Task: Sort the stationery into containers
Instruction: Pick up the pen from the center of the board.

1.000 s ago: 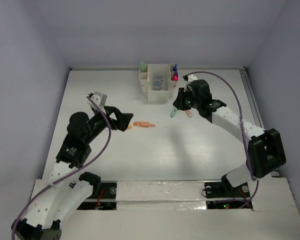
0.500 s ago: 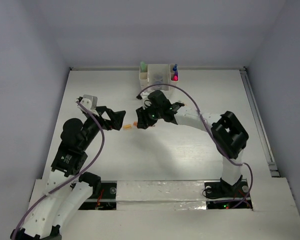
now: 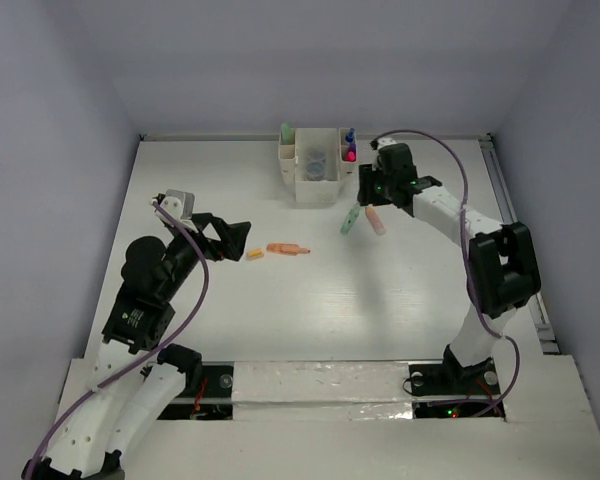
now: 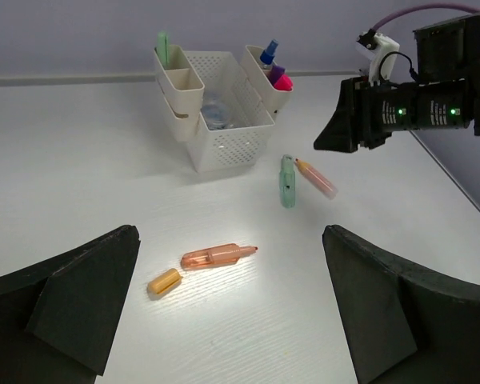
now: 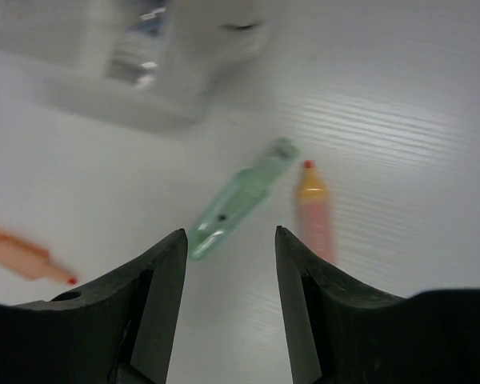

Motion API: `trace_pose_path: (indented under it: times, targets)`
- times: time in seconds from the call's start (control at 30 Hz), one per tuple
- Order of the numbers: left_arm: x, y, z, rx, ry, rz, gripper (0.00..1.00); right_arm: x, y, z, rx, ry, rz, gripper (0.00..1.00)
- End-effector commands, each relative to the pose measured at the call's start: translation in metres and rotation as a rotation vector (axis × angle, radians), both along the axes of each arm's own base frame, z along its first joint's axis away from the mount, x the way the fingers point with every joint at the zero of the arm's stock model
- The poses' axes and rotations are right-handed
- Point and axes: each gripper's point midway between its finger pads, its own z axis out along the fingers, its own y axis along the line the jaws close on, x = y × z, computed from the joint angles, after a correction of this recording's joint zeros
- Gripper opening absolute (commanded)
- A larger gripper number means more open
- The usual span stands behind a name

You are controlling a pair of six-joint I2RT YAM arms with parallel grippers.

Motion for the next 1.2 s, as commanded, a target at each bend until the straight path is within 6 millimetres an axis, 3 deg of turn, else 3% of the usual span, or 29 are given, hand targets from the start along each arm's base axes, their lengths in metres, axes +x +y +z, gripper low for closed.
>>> trace_pose_path:
  times: [0.0,0.1,0.13,0.2,0.33,0.47,0.7,0.93,0.97,1.17]
  targets:
    - [-0.001,-0.003,0.010,-0.008,-0.042,-0.022,0.99,0.011,-0.057,-0.012,-0.092,0.032,-0.153,0.55]
    - [-0.001,-0.004,0.010,-0.008,-0.040,-0.031,0.99,0.018,-0.083,-0.035,-0.145,0.103,-0.198,0.55]
    - [0.000,-0.004,0.009,-0.007,-0.038,-0.031,0.99,0.026,-0.085,-0.033,-0.142,0.102,-0.204,0.55]
    - [0.001,-0.006,0.007,-0.004,-0.029,-0.037,0.99,0.029,-0.083,-0.045,-0.139,0.130,-0.170,0.56]
    - [0.003,-0.007,0.005,0.000,-0.021,-0.042,0.99,0.029,-0.066,-0.046,-0.077,0.141,-0.095,0.60]
    - [0.003,-0.007,0.005,-0.001,-0.020,-0.042,0.99,0.029,-0.062,-0.055,-0.068,0.160,-0.078,0.63]
    - [0.004,-0.008,0.002,0.002,-0.010,-0.045,0.99,0.037,-0.071,-0.080,-0.126,0.205,-0.120,0.61]
    - [0.007,-0.006,0.001,0.007,-0.007,-0.031,0.99,0.038,-0.069,-0.090,-0.158,0.231,-0.112,0.54]
    - [0.006,-0.006,0.001,0.006,-0.005,-0.034,0.99,0.039,-0.070,-0.090,-0.188,0.224,-0.122,0.47]
    - [0.005,-0.010,0.000,0.002,-0.002,-0.056,0.99,0.032,-0.075,-0.091,-0.211,0.237,-0.168,0.28]
